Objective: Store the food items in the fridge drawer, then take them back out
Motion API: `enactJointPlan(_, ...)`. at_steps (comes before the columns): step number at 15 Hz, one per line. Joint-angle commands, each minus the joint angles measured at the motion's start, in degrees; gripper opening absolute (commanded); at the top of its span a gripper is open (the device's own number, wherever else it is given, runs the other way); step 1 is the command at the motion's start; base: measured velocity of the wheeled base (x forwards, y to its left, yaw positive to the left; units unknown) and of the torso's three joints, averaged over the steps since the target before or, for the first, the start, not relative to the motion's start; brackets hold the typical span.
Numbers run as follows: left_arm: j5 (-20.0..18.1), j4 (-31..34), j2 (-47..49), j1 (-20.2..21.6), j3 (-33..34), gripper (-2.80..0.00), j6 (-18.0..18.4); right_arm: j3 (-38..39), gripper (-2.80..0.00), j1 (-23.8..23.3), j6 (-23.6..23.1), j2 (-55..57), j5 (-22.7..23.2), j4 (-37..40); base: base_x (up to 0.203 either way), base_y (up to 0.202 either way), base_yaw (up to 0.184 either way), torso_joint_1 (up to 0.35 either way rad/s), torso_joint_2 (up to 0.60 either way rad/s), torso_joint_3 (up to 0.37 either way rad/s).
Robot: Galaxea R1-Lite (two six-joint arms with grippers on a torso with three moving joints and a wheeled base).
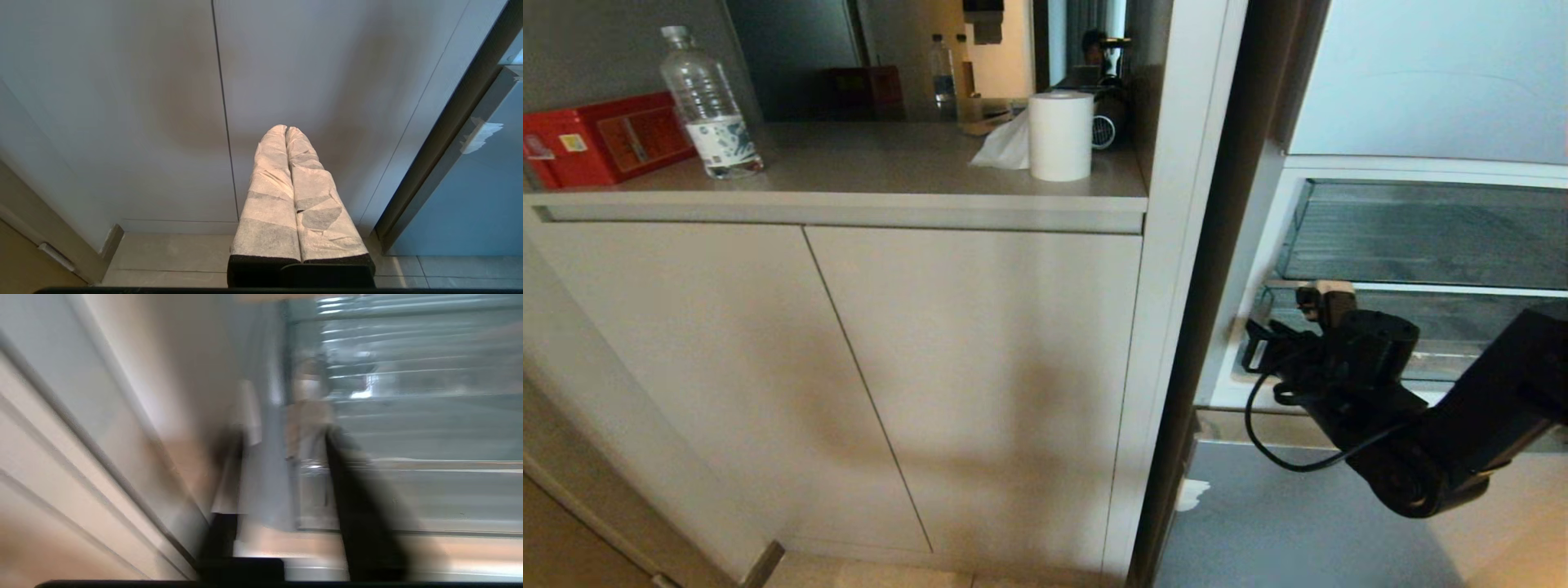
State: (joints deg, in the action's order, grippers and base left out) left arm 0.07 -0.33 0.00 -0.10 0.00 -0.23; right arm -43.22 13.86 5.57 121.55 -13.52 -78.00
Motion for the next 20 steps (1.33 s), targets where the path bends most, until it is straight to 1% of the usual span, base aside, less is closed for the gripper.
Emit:
enactJointPlan(1,0.01,-0.02,0.09,0.01,0.09,-2.8,-0.04,-0.03,-2.8,0.2,0.06,0.26,-0.1,-0.58,0.0,0.0,0.0,0.0,0.0,0.0)
enactJointPlan(5,0.01,-0.02,0.09,0.01,0.09,-2.8,-0.04,0.64,-2.8,0.29,0.15,-0.13,-0.1,-0.75,0.0,0.0,0.0,0.0,0.0,0.0)
enactJointPlan(7,0.01,-0.02,0.09,0.01,0.09,-2.8,-0.04,2.18,-2.8,0.37,0.46,-1.48,-0.1,-0.75,0.0,0.0,0.0,0.0,0.0,0.0)
enactJointPlan(10,0.01,-0.08,0.09,0.01,0.09,-2.8,-0.04,6.66,-2.8,0.52,1.58,-5.12,-0.02,-0.75,0.0,0.0,0.0,0.0,0.0,0.0)
enactJointPlan(12,0.01,-0.11,0.09,0.01,0.09,-2.8,-0.04,11.61,-2.8,0.54,2.3,-8.56,0.05,-0.75,0.0,0.0,0.0,0.0,0.0,0.0)
enactJointPlan(16,0.01,-0.06,0.09,0.01,0.09,-2.8,-0.04,20.68,-2.8,0.74,2.44,-14.25,0.07,-0.75,0.0,0.0,0.0,0.0,0.0,0.0)
enactJointPlan(18,0.01,-0.02,0.09,0.01,0.09,-2.8,-0.04,23.03,-2.8,1.47,2.55,-16.06,0.05,-0.75,0.0,0.0,0.0,0.0,0.0,0.0)
enactJointPlan(20,0.01,-0.04,0.09,0.01,0.09,-2.8,-0.04,27.84,-2.8,2.17,2.6,-19.81,0.0,-0.75,0.0,0.0,0.0,0.0,0.0,0.0)
